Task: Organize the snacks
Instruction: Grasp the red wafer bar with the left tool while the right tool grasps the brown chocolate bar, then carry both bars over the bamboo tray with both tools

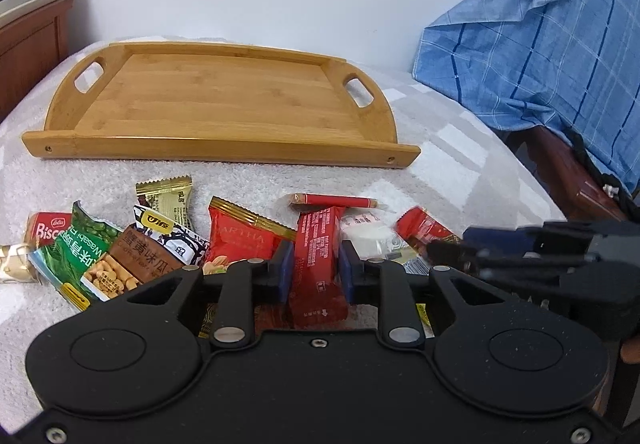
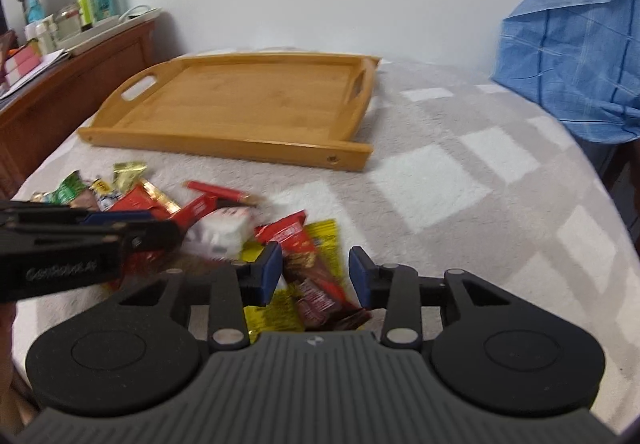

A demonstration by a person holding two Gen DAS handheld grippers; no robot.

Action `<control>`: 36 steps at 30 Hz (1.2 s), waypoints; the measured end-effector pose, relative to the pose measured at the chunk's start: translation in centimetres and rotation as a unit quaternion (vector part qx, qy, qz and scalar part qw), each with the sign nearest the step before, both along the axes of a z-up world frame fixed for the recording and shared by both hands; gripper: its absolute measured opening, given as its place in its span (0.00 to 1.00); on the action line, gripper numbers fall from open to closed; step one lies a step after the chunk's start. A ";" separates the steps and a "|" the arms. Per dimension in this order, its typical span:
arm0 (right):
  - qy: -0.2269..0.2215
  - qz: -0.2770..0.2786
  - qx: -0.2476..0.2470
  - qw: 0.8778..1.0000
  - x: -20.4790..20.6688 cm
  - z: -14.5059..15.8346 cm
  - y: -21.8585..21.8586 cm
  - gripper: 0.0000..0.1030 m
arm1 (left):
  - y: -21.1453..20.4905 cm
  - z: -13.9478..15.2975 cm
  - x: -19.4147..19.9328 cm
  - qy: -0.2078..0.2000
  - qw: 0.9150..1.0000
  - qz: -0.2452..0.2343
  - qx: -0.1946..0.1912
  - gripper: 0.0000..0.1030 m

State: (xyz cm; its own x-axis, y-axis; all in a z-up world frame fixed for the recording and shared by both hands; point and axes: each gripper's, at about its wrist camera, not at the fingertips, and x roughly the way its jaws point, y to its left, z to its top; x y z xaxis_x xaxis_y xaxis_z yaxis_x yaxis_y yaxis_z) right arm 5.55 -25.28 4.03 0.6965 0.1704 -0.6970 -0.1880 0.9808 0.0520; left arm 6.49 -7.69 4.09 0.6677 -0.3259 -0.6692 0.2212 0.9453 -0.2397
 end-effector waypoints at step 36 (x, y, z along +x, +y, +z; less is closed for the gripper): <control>0.010 -0.014 0.071 0.997 -1.1 -0.6 1.0 0.48 | 1.2 1.8 -1.8 -0.035 0.999 0.034 0.007 0.18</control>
State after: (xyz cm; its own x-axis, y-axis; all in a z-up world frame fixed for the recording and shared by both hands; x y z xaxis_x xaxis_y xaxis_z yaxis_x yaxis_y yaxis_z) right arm 4.49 -24.24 3.43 0.6889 0.2492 -0.6806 -0.1585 0.9681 0.1940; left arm 4.69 -6.45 5.88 0.7337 -0.2691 -0.6239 0.1718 0.9619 -0.2128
